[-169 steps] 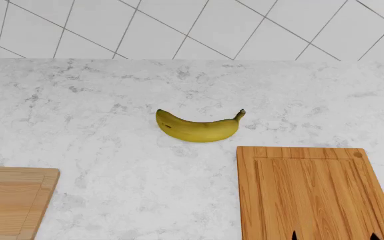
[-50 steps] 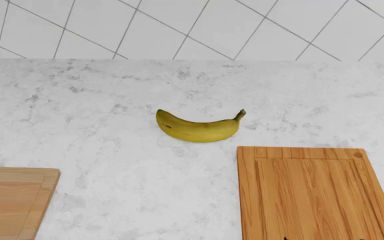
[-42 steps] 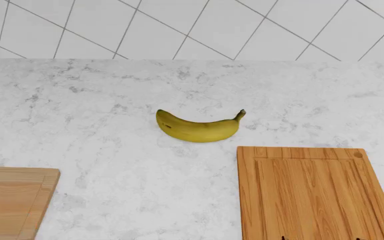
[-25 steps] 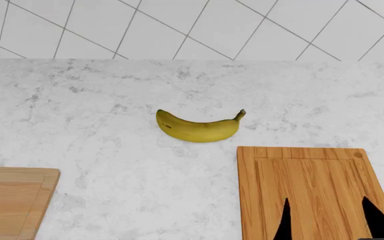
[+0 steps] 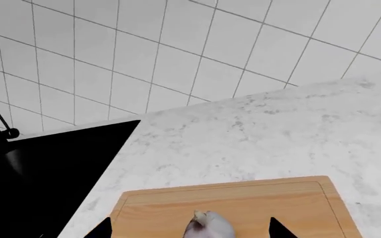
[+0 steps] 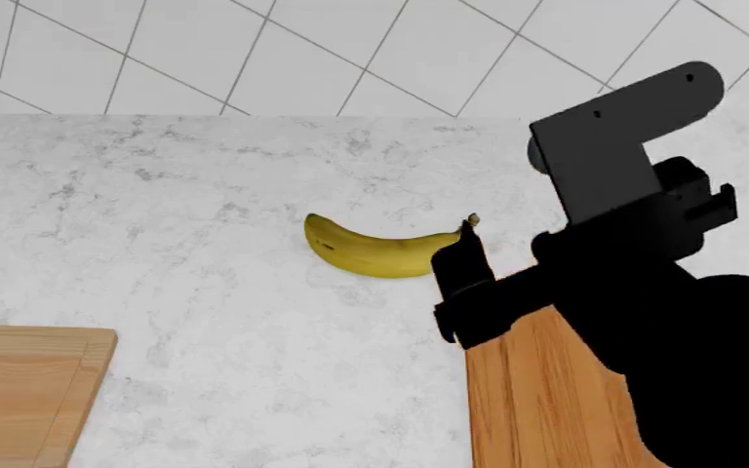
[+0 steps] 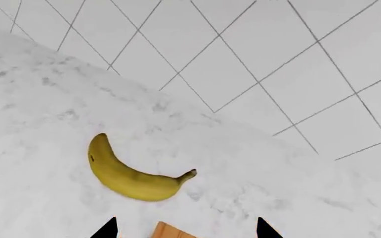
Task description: Place the garlic and the banana on separate cutting boards.
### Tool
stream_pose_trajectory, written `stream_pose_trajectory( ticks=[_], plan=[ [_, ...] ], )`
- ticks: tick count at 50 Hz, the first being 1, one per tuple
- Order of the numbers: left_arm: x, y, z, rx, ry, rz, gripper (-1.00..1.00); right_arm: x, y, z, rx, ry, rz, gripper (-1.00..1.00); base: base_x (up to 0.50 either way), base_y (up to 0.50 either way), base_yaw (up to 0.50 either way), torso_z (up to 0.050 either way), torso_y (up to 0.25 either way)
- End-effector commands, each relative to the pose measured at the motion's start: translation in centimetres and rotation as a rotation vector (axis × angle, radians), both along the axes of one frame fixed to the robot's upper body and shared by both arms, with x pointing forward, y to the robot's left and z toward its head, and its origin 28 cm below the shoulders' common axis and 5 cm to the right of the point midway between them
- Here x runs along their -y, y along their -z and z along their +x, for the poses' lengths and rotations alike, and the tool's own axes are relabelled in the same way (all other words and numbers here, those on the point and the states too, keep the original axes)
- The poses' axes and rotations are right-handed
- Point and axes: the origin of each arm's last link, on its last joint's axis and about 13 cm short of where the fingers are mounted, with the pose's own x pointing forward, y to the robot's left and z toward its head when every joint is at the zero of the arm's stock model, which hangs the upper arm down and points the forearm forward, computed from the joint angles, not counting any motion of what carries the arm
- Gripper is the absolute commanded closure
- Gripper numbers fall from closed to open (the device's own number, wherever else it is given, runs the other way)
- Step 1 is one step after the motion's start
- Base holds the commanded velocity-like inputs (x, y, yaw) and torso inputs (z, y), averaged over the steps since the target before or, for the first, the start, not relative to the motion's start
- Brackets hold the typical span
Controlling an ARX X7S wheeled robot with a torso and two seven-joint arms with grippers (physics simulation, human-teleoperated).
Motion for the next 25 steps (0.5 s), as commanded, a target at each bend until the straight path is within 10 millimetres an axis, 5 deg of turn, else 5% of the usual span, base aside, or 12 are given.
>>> stream_pose_trajectory(
  ticks=[1,16,25],
  plan=[
    [0.2,-0.4,-0.9,0.030,0.006,-0.040,-1.00,-1.2,-3.3,6.1,-0.203,-0.137,-0.155,-1.00,0.00,0.00,0.00,0.000,0.000],
    [0.0,0.0,-0.7,0.019,-0.046,0.015,-1.00,-3.6,-3.1,13.8,-0.329,-0.305,-0.304,-1.00,0.00,0.00,0.00,0.000,0.000],
    [-0.7,-0.5,-0.8,0.030,-0.094,0.007,-1.00,-4.8,-2.2,14.2,-0.370,-0.365,-0.362,-1.00,0.00,0.00,0.00,0.000,0.000]
  ],
)
